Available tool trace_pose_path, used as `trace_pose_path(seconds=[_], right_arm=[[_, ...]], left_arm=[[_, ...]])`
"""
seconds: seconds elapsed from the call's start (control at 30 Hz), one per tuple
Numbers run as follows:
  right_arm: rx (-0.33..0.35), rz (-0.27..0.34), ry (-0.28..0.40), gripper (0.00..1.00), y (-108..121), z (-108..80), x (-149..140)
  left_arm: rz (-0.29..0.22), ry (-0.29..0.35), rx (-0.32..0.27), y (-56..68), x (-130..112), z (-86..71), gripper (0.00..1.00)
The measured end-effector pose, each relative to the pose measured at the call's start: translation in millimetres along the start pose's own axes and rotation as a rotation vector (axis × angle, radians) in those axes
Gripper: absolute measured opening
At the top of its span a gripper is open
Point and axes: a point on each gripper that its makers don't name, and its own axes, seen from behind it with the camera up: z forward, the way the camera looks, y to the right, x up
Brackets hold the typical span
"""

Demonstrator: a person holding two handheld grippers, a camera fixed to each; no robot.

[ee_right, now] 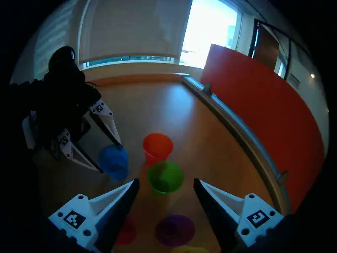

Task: Pour water

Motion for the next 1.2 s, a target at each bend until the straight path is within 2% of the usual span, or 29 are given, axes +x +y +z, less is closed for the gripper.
trace_pose_path(seconds=[0.6, 1.2], right_arm=[[0.003, -0.001, -0.027, 1.00, 4.0, 12.7, -3.8], [0.021, -0.007, -0.113, 1.00, -1.9, 38.3, -16.0]], left_arm=[[-0.005, 0.005, 0.005, 0.4, 1.2, 6.9, 0.88], [0.002, 0.005, 0.006, 0.5, 0.9, 6.9, 0.88]])
